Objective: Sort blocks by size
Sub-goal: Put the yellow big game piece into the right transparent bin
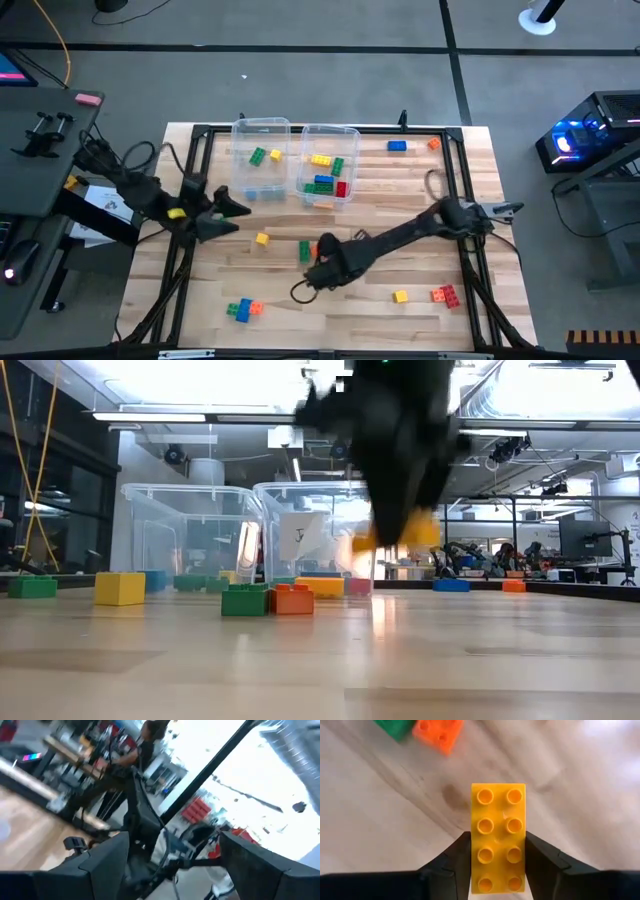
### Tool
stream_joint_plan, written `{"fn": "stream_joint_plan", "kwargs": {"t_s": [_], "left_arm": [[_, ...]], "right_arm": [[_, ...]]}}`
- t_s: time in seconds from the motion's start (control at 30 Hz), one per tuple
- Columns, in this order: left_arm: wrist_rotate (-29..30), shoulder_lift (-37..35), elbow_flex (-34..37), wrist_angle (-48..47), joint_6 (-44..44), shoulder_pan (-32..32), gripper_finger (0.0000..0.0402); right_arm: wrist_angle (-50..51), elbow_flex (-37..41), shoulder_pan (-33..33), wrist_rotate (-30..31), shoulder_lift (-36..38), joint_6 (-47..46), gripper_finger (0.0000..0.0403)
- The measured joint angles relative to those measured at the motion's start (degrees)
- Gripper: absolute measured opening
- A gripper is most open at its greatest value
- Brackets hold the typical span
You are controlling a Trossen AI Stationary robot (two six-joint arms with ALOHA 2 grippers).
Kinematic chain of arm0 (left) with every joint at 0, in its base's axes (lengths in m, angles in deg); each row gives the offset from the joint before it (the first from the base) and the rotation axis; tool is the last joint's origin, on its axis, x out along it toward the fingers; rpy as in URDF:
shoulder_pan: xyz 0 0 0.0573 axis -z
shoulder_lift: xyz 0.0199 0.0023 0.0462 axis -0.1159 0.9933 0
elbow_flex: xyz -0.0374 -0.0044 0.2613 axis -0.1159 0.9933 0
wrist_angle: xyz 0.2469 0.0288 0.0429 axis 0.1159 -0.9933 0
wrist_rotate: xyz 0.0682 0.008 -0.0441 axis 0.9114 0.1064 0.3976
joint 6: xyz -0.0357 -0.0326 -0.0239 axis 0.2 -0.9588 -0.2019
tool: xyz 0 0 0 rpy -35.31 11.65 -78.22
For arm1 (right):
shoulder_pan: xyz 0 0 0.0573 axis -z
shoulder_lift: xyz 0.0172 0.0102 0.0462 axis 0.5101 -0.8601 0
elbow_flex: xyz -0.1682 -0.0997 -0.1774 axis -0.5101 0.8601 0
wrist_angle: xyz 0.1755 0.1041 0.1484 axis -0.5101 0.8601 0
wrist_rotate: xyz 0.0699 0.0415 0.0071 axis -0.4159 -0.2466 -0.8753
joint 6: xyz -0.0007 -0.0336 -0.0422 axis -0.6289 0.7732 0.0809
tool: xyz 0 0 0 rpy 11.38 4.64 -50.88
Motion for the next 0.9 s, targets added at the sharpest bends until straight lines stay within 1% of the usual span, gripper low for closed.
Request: {"fn": "stream_joint_plan", "kwargs": {"t_s": [0.07,0.13,0.2,0.27,0.33,0.43,0.5,0.57,0.63,0.7,0.77,0.9], "left_arm": [[0.41,-1.58,0.00,0.74,2.23,-0.02,0.0298],[1.48,-2.79,0.00,0.83,4.32,-0.02,0.0298],[2.90,-3.56,0.00,0.82,5.43,-0.02,0.0298],[3.57,-3.88,0.00,0.83,5.84,-0.04,0.0298],[3.75,-3.84,0.00,0.87,5.82,-0.04,0.0298],[3.75,-3.07,0.00,0.89,5.57,-0.02,0.0298],[3.78,-2.31,0.00,0.87,5.42,-0.02,0.0298],[4.04,-1.50,0.02,0.88,5.34,-0.02,0.0298],[4.56,-0.84,0.02,0.96,5.07,-0.02,0.0298],[4.64,-0.24,0.02,0.98,4.46,-0.02,0.0298],[4.67,0.11,0.02,1.18,4.44,-0.02,0.0298],[4.65,0.38,0.02,2.42,4.76,-0.02,0.0298]], "right_arm": [[-0.59,-0.01,-0.71,2.89,3.94,3.23,0.0136],[-4.25,-0.04,-0.95,6.66,7.50,6.26,0.0136],[-10.35,-0.05,-0.50,10.13,10.65,9.96,0.0136],[-17.45,-0.28,1.40,11.48,12.15,12.98,0.0136],[-23.89,-0.28,4.39,11.95,12.00,16.48,0.0136],[-35.54,-0.18,9.32,11.51,9.57,23.07,0.0136],[-43.20,-0.13,12.81,9.88,7.84,25.84,0.0136],[-50.69,-0.13,16.19,7.23,6.52,26.68,0.0136],[-55.24,-0.13,19.29,4.84,5.80,26.43,0.0136],[-56.66,-0.13,22.01,3.14,5.60,26.19,0.0136],[-55.31,-0.13,24.03,2.22,5.75,26.23,0.0136],[-45.46,-0.13,25.93,3.71,6.80,26.68,0.0136]]}}
